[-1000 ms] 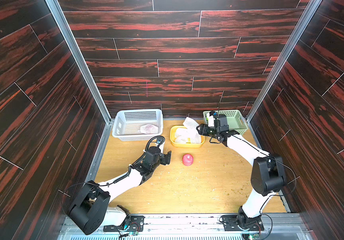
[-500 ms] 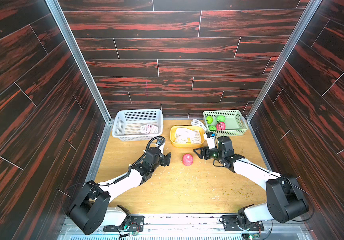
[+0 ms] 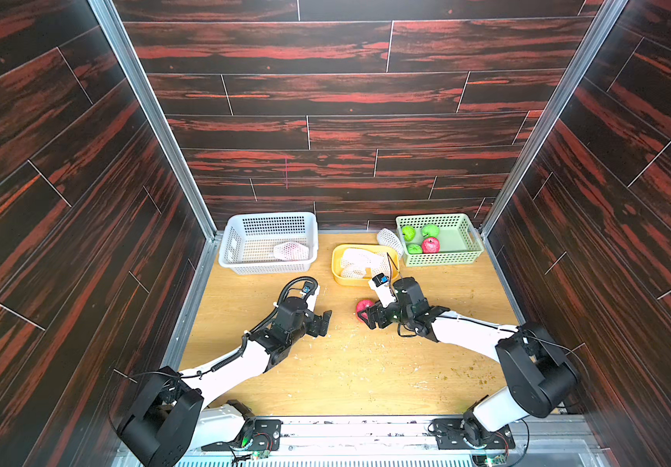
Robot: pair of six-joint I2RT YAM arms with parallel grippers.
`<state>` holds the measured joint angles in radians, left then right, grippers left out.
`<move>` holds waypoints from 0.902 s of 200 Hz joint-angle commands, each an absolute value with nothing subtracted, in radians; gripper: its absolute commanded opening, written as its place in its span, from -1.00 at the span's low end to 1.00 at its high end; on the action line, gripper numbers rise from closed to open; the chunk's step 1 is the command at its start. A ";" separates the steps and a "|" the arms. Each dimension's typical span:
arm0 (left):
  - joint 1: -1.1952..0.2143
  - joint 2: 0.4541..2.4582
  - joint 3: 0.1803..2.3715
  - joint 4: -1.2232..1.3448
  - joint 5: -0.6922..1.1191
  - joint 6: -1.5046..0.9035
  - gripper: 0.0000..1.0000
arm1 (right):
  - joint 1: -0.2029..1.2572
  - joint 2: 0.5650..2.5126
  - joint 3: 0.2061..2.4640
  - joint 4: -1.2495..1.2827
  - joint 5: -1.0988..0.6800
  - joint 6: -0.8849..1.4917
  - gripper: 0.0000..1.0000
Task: Remove foam nets from apples
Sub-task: Pick up the apple from the center of the board.
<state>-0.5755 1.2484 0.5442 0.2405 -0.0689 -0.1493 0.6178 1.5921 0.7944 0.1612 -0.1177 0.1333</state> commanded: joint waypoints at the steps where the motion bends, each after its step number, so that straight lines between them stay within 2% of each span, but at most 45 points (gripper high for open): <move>1: -0.574 1.249 0.549 0.240 -0.047 -0.147 0.81 | 0.630 1.659 0.836 0.135 -0.034 0.118 0.76; 52: -0.575 1.266 0.555 0.258 -0.037 -0.158 0.81 | 0.630 1.781 0.911 0.138 -0.024 0.130 0.75; 64: -0.576 1.266 0.552 0.268 -0.040 -0.159 0.81 | 0.630 1.796 0.921 0.146 -0.037 0.125 0.62; 84: -0.575 1.265 0.566 0.260 -0.037 -0.155 0.82 | 0.629 1.815 0.957 0.115 -0.069 0.110 0.27; 112: -0.576 1.245 0.580 0.293 -0.061 -0.153 0.82 | 0.603 1.713 0.952 0.129 -0.114 0.143 -0.05; 132: -0.574 1.262 0.614 0.387 -0.093 -0.155 0.82 | 0.510 1.633 0.993 0.145 -0.175 0.218 -0.09; 136: -0.573 1.272 0.632 0.395 -0.090 -0.149 0.91 | 0.482 1.630 1.014 0.142 -0.194 0.235 -0.09; 143: -0.574 1.298 0.675 0.410 -0.080 -0.140 0.93 | 0.436 1.635 1.057 0.130 -0.206 0.254 -0.12; 153: -0.573 1.346 0.755 0.402 -0.051 -0.123 0.93 | 0.371 1.658 1.120 0.106 -0.169 0.259 -0.19; 180: -0.572 1.507 0.997 0.343 0.090 -0.084 0.93 | 0.183 1.776 1.305 0.039 -0.088 0.266 -0.19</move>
